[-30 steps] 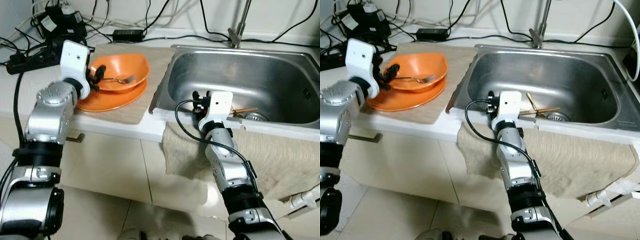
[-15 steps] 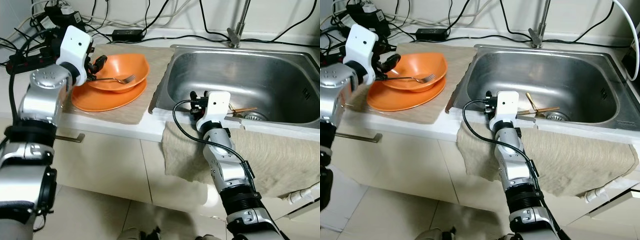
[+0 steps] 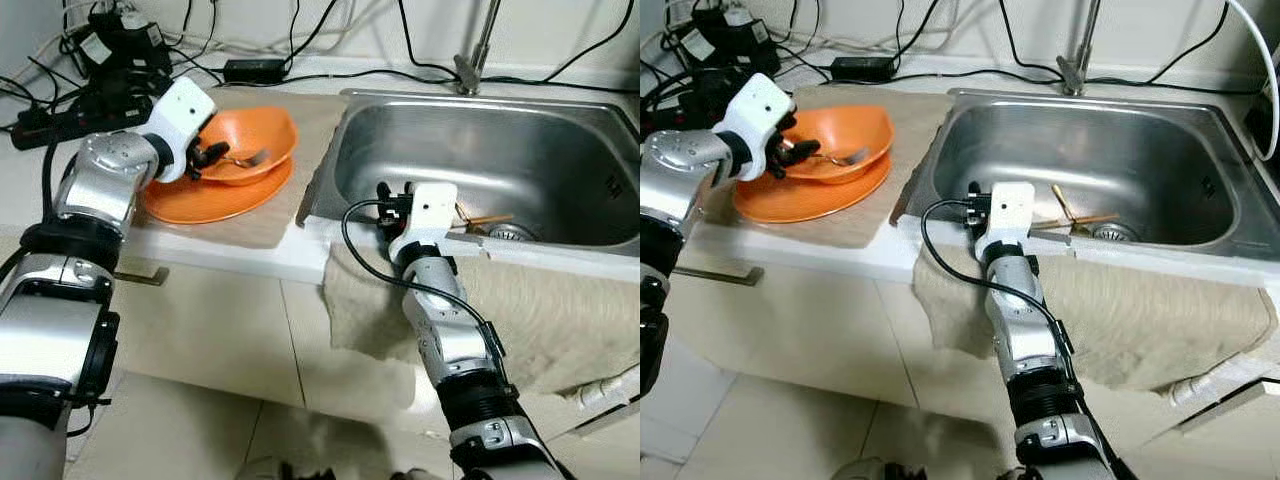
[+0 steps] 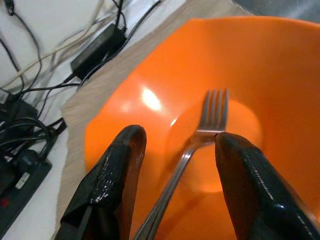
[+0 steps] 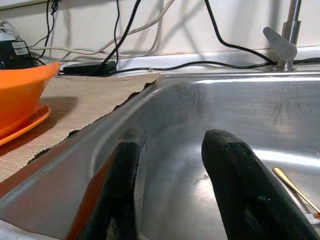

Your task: Kitchen organization

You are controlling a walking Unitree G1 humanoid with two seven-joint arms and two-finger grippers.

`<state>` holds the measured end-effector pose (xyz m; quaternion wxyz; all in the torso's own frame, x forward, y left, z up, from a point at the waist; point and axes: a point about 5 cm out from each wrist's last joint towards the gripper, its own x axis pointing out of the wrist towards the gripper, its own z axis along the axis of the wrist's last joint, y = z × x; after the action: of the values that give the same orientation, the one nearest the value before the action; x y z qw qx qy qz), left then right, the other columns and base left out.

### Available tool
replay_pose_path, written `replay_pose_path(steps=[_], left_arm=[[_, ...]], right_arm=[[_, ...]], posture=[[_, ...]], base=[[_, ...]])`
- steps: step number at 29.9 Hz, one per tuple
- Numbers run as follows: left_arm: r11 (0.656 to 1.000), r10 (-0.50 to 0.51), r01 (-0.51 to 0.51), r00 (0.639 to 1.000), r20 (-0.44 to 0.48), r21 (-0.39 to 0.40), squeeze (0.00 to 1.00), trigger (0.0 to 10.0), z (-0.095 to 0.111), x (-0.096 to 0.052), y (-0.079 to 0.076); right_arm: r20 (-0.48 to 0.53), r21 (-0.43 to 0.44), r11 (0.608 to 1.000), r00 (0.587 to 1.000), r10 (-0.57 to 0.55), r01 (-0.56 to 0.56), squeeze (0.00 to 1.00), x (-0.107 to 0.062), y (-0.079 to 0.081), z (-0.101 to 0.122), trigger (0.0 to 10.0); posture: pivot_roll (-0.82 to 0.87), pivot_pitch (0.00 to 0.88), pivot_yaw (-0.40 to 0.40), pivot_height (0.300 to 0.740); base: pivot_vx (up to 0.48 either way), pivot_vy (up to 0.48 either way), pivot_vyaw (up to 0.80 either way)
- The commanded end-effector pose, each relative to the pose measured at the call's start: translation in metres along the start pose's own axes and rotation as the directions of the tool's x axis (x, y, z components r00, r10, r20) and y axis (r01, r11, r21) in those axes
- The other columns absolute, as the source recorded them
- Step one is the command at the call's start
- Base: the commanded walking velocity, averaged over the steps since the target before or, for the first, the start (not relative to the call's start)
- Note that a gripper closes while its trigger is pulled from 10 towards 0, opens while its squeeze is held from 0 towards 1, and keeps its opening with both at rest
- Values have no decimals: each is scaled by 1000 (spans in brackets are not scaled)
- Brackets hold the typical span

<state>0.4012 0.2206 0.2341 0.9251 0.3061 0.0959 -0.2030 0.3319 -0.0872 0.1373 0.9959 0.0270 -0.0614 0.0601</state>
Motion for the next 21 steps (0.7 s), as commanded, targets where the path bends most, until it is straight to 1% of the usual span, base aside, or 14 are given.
replay_pose_path(steps=[1,5,8,10,12,15,21], left_arm=[[999,-1,1,1000,6,35,0,10000,9,0,5],[995,-28,30,999,-15,98,0,10000,15,0,8],[993,-37,39,999,-20,113,0,10000,17,1,9],[988,-50,55,998,-37,145,0,10000,19,1,11],[987,-51,56,998,-38,148,0,10000,20,1,11],[982,-78,87,995,-60,169,0,10000,22,1,11],[971,-110,131,988,-111,200,0,10000,16,1,9]], right_arm=[[-14,-3,1000,1000,12,-12,0,-1,4,-2,10000],[-15,-4,1000,1000,14,-14,0,0,4,-2,10000],[-15,-5,1000,1000,15,-15,0,0,5,-2,10000],[-16,-5,1000,1000,15,-15,0,0,5,-3,10000],[-16,-5,1000,1000,16,-16,0,0,5,-3,10000],[-18,-5,1000,1000,14,-14,0,0,5,-3,10000],[-20,-4,1000,1000,12,-12,0,-1,5,-4,10000]], posture=[[56,15,95,740],[59,15,96,740],[59,15,97,740],[58,16,99,740],[57,16,99,740],[56,16,101,740],[51,14,102,740]], base=[[0,0,0],[0,0,0],[0,0,0],[0,0,0],[0,0,0],[0,0,0],[0,0,0]])
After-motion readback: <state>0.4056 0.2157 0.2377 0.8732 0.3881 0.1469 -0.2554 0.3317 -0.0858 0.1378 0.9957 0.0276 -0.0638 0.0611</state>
